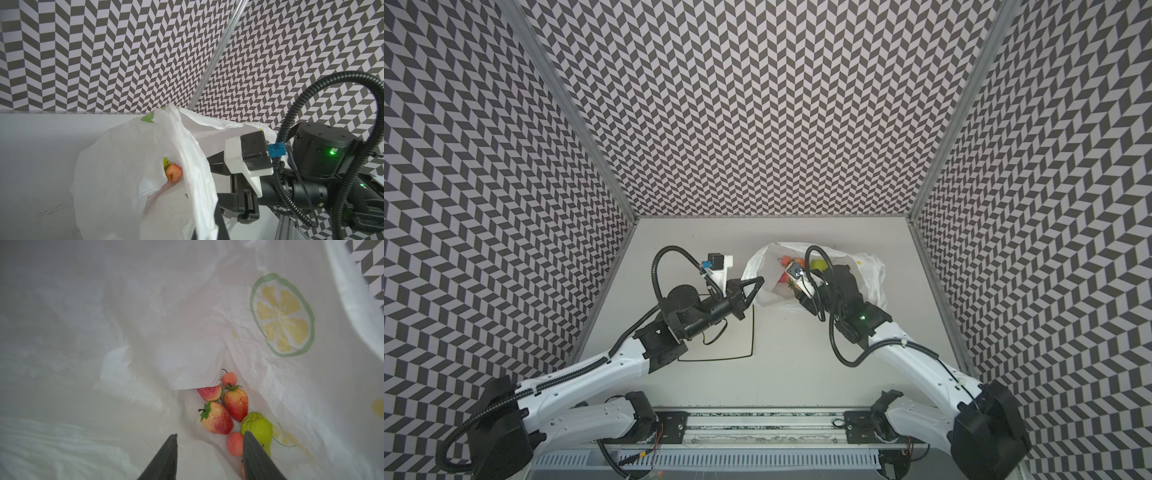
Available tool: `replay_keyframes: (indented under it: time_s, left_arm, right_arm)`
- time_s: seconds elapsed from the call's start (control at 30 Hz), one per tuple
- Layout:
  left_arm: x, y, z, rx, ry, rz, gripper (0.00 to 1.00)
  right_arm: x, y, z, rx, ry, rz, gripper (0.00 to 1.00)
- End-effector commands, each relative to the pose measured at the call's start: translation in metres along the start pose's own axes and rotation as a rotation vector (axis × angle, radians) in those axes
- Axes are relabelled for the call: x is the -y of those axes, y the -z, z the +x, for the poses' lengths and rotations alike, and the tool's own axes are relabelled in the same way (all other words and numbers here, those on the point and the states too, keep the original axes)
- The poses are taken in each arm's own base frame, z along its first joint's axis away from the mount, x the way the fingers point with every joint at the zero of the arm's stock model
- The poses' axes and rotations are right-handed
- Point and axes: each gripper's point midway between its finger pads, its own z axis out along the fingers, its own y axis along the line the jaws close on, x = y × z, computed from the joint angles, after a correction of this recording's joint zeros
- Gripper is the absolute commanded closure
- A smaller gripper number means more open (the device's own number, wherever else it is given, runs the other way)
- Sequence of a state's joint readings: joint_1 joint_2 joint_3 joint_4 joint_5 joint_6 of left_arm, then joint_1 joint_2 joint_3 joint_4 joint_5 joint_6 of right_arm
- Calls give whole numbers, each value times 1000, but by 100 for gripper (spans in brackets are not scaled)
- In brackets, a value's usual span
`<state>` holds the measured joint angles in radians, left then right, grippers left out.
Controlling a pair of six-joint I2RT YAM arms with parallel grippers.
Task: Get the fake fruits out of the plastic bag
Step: 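Reach the right gripper down into the bag opening toward the fruits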
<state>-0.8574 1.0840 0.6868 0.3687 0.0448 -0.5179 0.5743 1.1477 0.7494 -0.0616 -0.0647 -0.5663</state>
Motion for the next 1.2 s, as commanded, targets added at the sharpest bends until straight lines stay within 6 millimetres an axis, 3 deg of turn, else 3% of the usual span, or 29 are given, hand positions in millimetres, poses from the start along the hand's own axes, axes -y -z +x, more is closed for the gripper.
replay_keyframes:
  time_s: [0.0,0.27,0.37,0.47,0.63,1.0,1.17]
  left_arm:
    - [-4,6,5,-16,7,-25,100]
    - [-10,16,14,-40,-48,-53,100]
    - [-6,17,22,-74,-96,-39,100]
    - [-2,19,32,-105,-146,-21,100]
    - [-2,24,42,-125,-184,-12,100]
    - [6,23,58,-148,-194,21,100]
    - [13,21,57,-143,-196,33,100]
  right_arm:
    - [0,-11,-1,12,213,23,51]
    - [-53,-21,77,-182,143,-102,52]
    - [-59,-22,96,-240,105,-102,50]
    - [-53,-26,107,-315,31,-56,45]
    - [-42,-38,92,-329,-242,0,37]
    - [-43,-74,82,-384,-999,97,38]
    - [-27,-93,73,-320,-1231,197,36]
